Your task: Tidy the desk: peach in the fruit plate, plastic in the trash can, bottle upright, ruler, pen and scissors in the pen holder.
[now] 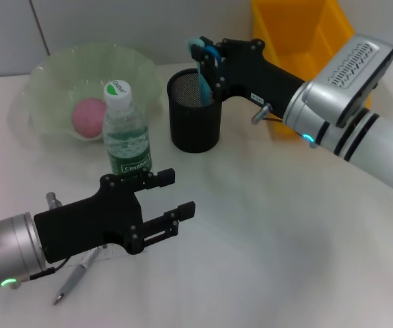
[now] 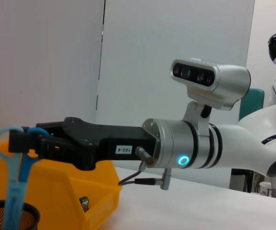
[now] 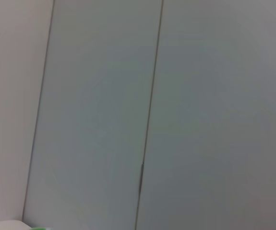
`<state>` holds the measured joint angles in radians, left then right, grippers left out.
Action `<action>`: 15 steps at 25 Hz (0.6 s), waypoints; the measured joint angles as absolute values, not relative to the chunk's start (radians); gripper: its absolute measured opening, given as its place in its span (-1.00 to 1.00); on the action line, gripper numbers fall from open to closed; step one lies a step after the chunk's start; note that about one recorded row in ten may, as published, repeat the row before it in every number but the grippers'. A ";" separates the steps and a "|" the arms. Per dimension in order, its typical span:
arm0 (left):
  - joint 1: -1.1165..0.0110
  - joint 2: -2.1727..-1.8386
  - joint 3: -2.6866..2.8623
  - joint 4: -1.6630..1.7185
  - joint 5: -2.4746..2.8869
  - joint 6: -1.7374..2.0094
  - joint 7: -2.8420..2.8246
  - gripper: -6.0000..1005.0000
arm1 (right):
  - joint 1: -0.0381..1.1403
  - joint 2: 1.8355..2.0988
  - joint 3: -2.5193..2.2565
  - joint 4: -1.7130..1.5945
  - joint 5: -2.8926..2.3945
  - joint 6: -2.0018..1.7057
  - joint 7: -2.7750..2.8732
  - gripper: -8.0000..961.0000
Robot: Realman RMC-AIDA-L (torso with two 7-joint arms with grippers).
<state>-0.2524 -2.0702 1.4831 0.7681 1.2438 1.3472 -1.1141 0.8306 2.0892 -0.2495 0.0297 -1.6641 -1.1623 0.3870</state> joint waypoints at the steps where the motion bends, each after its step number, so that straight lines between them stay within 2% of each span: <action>1: -0.252 -2.070 1.483 0.768 1.244 1.347 -1.114 0.21 | 0.827 2.089 -0.249 0.030 -1.663 -1.163 0.387 -0.73; 6: -0.253 -2.069 1.482 0.767 1.244 1.349 -1.114 0.21 | 0.808 2.090 -0.241 0.031 -1.662 -1.193 0.380 -0.70; 10: -0.251 -2.066 1.478 0.767 1.244 1.377 -1.114 0.21 | 0.754 2.090 -0.203 0.031 -1.662 -1.357 0.377 -0.27; 15: -0.248 -2.065 1.471 0.767 1.245 1.401 -1.114 0.22 | 0.683 2.082 -0.195 0.004 -1.665 -1.520 0.467 0.04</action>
